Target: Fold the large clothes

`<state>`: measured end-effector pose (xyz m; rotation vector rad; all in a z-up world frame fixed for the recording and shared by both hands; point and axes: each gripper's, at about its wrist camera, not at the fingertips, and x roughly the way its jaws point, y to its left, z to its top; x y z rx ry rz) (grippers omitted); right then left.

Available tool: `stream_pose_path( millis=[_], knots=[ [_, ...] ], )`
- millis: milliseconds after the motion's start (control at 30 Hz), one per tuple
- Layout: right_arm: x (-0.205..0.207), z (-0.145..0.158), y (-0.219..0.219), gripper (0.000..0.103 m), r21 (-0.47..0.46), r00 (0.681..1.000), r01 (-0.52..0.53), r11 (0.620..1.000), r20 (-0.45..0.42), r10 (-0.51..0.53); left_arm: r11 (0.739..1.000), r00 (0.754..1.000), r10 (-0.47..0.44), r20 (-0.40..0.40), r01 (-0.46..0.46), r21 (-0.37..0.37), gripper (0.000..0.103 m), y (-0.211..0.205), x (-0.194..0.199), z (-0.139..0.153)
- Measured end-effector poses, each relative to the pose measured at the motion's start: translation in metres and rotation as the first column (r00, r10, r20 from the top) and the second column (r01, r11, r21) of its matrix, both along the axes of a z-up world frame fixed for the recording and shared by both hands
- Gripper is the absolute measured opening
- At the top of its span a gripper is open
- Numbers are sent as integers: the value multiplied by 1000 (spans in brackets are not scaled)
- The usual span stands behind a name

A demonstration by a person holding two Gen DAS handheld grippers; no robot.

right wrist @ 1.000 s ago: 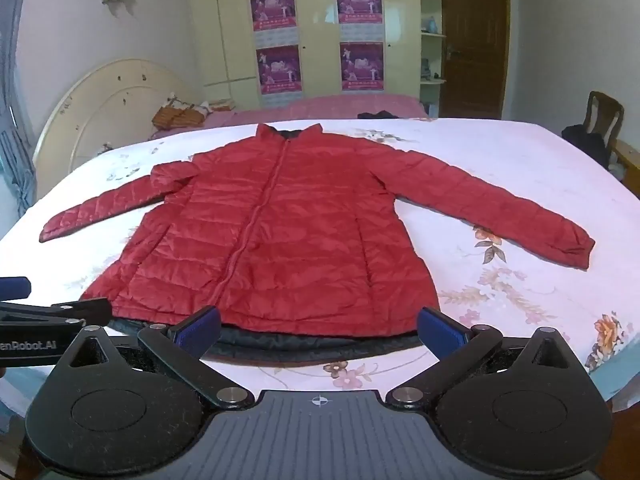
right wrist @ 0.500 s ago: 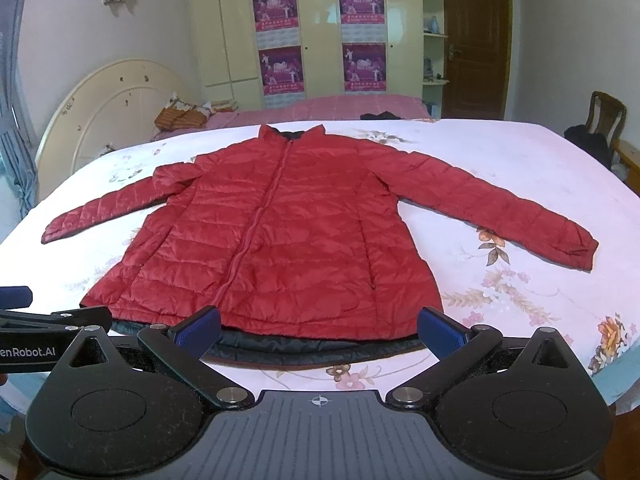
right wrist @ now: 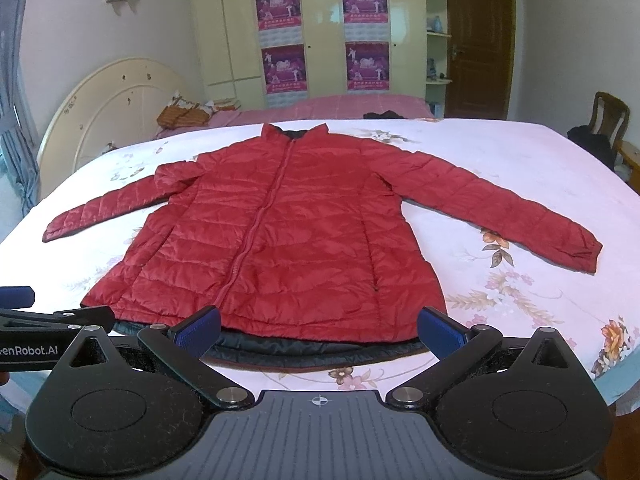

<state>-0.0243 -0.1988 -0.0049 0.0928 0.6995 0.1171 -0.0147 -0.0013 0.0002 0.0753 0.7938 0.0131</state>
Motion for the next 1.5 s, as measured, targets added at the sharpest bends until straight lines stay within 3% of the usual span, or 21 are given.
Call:
stream_pose_path(
  millis=[1500],
  knots=[
    [17, 0, 8, 103, 6, 1000, 24, 1000, 15, -25, 1000, 1000, 23, -1, -23, 3, 103, 20, 18, -1]
  ],
)
